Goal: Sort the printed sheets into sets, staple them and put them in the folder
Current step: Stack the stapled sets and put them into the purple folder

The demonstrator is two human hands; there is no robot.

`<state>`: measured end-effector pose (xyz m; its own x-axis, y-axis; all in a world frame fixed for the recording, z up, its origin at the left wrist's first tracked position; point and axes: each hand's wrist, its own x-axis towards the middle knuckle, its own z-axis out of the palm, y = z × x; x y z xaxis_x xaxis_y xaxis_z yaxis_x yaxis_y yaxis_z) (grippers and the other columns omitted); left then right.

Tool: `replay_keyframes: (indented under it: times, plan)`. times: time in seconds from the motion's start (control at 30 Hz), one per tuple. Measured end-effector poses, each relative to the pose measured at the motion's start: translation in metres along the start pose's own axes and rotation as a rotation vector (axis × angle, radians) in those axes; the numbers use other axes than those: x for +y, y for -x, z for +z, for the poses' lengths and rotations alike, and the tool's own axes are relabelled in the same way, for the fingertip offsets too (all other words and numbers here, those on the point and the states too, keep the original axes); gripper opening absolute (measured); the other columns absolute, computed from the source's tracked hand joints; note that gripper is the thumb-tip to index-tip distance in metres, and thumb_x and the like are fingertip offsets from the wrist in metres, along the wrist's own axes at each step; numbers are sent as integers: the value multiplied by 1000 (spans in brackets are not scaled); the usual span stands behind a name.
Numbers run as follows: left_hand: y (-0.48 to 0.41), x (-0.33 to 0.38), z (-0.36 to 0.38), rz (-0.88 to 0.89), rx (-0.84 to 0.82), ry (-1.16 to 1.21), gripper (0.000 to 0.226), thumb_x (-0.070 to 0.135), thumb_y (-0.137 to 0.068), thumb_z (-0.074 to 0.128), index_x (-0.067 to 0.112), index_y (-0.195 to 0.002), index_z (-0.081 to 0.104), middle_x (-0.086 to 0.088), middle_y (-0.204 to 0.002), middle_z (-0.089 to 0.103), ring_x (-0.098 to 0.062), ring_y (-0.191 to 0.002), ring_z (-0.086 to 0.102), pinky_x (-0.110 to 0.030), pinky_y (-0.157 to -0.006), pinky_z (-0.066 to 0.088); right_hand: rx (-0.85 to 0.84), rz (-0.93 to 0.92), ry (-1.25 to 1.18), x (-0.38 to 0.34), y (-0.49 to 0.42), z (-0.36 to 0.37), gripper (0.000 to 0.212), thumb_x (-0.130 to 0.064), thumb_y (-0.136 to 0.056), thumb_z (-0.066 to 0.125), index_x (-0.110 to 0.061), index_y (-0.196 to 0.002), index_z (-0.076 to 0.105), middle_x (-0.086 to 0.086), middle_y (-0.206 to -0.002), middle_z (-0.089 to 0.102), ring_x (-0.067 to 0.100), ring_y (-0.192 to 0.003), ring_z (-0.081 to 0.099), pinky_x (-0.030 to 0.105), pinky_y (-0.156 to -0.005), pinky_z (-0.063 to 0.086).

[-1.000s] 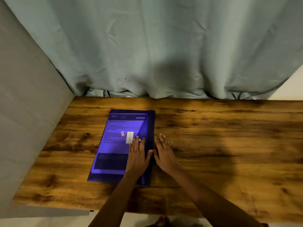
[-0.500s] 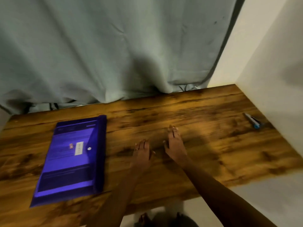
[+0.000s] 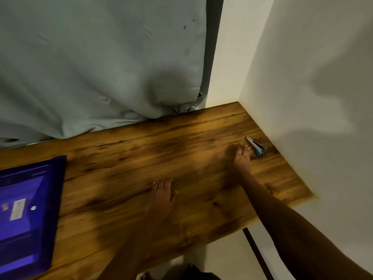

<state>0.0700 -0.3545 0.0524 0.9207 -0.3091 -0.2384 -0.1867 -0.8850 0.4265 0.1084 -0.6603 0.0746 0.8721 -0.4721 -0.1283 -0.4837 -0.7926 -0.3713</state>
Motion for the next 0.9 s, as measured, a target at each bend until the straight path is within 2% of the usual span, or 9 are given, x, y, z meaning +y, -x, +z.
replay_keyframes:
  times: [0.07,0.17,0.3,0.37,0.47,0.6,0.7,0.8,0.9]
  plan:
    - [-4,4,2,-3,-1,2,60,43,-98,36,11,-149,27,-14,-153,30,-30,-143,22,-41,-118,7,10,34,-9,15,-15,-8,69,-20,-96,45,0,-150,8,26,-156,2,37,-146,1,42,-119,9]
    - [-3,11,-2,7,18,-1,82,60,-85,15,10,-146,33,-14,-150,34,-29,-141,27,-41,-118,11,-13,76,2,32,-32,-19,79,-33,-97,49,-2,-151,1,23,-157,-6,36,-146,-7,44,-118,3]
    - [-4,12,-7,-12,37,-21,63,47,-96,30,10,-146,33,-12,-151,33,-28,-141,27,-40,-118,12,-82,129,-1,45,-52,-29,92,-46,-93,52,-1,-150,-5,23,-157,-10,36,-145,-12,48,-118,-3]
    - [-5,11,-7,-16,47,-9,56,41,-99,38,9,-145,34,-13,-150,33,-29,-140,29,-41,-118,13,-116,139,-23,45,-59,-31,89,-42,-94,51,-1,-150,-4,24,-157,-2,36,-146,-8,50,-118,-3]
    - [-5,10,-8,-37,46,-16,56,40,-100,38,8,-145,33,-12,-151,32,-28,-141,28,-39,-118,11,-84,117,-53,39,-62,-23,86,-42,-94,53,0,-150,3,25,-156,13,35,-146,6,49,-116,1]
    - [-6,7,-10,-44,70,-5,53,34,-100,42,6,-145,34,-13,-151,33,-28,-141,28,-39,-118,10,1,52,26,30,-58,-11,64,-20,-94,53,0,-147,22,23,-149,27,38,-138,26,49,-116,19]
    - [-6,4,-12,-66,75,-1,53,35,-101,41,6,-145,33,-14,-152,31,-29,-141,27,-38,-118,9,-52,-77,102,17,-48,-9,56,-7,-84,61,-1,-136,43,22,-140,39,39,-126,39,42,-107,33]
    - [-5,3,-13,-69,77,7,54,37,-101,39,7,-145,31,-13,-152,31,-30,-141,27,-39,-118,10,-144,-345,79,2,-32,-3,52,4,-75,61,-4,-126,56,20,-135,46,37,-125,40,33,-104,31]
    - [-4,4,-12,-60,83,11,54,36,-101,40,9,-146,31,-12,-152,31,-28,-142,27,-38,-118,11,-223,-554,91,-5,-16,4,50,6,-70,62,-13,-116,66,13,-127,55,36,-127,37,34,-106,30]
